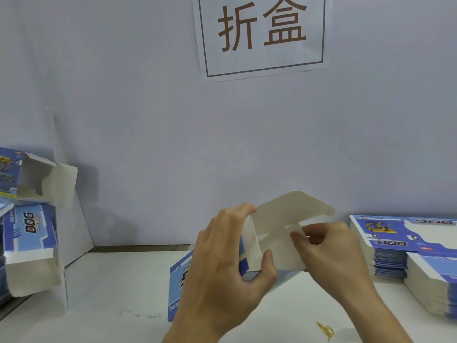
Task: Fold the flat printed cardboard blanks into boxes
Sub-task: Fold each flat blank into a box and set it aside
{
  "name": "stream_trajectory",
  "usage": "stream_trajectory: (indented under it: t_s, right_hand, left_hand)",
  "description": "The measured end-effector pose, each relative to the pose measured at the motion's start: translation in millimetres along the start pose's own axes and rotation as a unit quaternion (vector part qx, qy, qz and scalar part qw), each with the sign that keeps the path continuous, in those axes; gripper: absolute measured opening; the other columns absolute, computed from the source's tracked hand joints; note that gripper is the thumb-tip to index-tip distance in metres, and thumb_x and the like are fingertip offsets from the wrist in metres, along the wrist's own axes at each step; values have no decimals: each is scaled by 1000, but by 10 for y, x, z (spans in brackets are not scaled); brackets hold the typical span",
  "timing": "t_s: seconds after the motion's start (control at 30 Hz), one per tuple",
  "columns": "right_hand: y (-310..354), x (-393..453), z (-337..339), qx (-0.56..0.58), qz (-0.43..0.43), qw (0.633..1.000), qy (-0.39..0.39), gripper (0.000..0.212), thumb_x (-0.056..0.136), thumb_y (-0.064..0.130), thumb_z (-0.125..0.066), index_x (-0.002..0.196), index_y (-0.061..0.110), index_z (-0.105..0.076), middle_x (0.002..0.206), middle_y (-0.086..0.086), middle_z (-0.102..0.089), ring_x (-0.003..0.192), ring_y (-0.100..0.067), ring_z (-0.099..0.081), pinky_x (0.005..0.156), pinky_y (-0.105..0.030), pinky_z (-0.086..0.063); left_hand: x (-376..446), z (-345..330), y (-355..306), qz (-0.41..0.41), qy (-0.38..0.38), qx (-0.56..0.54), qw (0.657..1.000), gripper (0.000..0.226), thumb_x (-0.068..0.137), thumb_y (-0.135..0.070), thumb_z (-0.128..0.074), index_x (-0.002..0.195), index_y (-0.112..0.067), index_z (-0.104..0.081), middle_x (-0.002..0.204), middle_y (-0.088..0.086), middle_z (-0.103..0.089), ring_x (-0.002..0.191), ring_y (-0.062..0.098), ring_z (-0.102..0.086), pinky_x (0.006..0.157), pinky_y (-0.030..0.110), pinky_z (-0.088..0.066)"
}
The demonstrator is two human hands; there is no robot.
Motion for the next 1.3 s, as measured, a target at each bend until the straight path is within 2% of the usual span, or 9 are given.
stream_trajectory:
  t_s: [0.1,0.23,0.4,0.57,0.77,0.9,1.03,1.17,1.3]
  right_hand:
    - [-8,-2,-5,-51,34,998,-15,38,84,10,-64,48,3,-52,38,-1,-41,41,-17,-32,38,-24,-28]
    - [86,-62,-75,-94,68,993,-32,56,81,5,-65,39,13,-29,36,0,-32,41,-17,-32,39,-17,-30]
    - [5,-14,-50,-35,51,998,-30,26,83,16,-64,62,0,-66,52,-10,-59,47,-26,-45,42,-33,-35]
    - [-13,-7,-77,-28,51,997,-41,28,82,20,-63,69,-4,-65,57,-18,-56,46,-21,-33,43,-29,-29]
    - [10,-36,-137,2,50,999,-8,25,85,22,-65,76,-2,-70,70,-17,-68,66,-35,-61,51,-25,-34]
    - [66,-85,-189,12,52,998,27,32,88,21,-62,64,2,-69,57,-11,-64,47,-17,-43,45,-22,-32]
    - [102,-104,-179,-5,42,999,19,31,88,19,-63,62,5,-72,53,-6,-65,46,-23,-52,41,-22,-35]
    - [171,-119,-154,-93,57,994,-3,48,80,5,-61,41,11,-34,42,-4,-21,48,-19,-17,40,-23,-19]
    - [166,-116,-170,-187,77,979,21,47,79,2,-57,47,12,-24,47,0,-21,48,-16,-15,41,-24,-14]
  left_hand:
    - [10,9,-29,-16,1,27,1000,55,79,-45,-58,129,-38,-35,113,-18,-52,93,9,-54,78,37,-54]
    - [43,16,-40,0,-15,54,998,57,76,-46,-57,128,-38,-35,111,-12,-54,89,8,-52,79,38,-52]
    - [56,110,-29,8,39,-2,999,53,79,-41,-56,128,-43,-36,103,-25,-49,81,7,-51,70,28,-47]
    - [75,177,-69,-17,90,10,996,46,80,-44,-53,122,-51,-37,116,-22,-47,74,0,-46,67,24,-39]
    - [63,174,19,44,102,13,994,62,77,-53,-47,136,-60,-27,117,-29,-35,100,4,-46,77,36,-55]
    - [49,172,59,63,96,27,993,68,74,-58,-45,136,-62,-19,115,-28,-32,94,4,-45,76,36,-55]
    - [48,160,43,63,103,7,993,67,76,-53,-49,134,-63,-17,116,-29,-32,101,4,-47,78,36,-55]
    - [40,117,-20,31,113,26,993,63,78,-55,-42,136,-61,-16,115,-29,-30,97,3,-45,81,32,-51]
    - [11,77,-51,25,118,49,991,63,78,-58,-37,136,-61,-11,115,-30,-28,104,1,-40,88,29,-45]
Point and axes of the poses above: each hand's wrist, its own x-axis towards the middle knuckle, its own z-axis out of the back of the hand, y = z × x, the point moved 1 cm from there along x, towards the middle knuckle
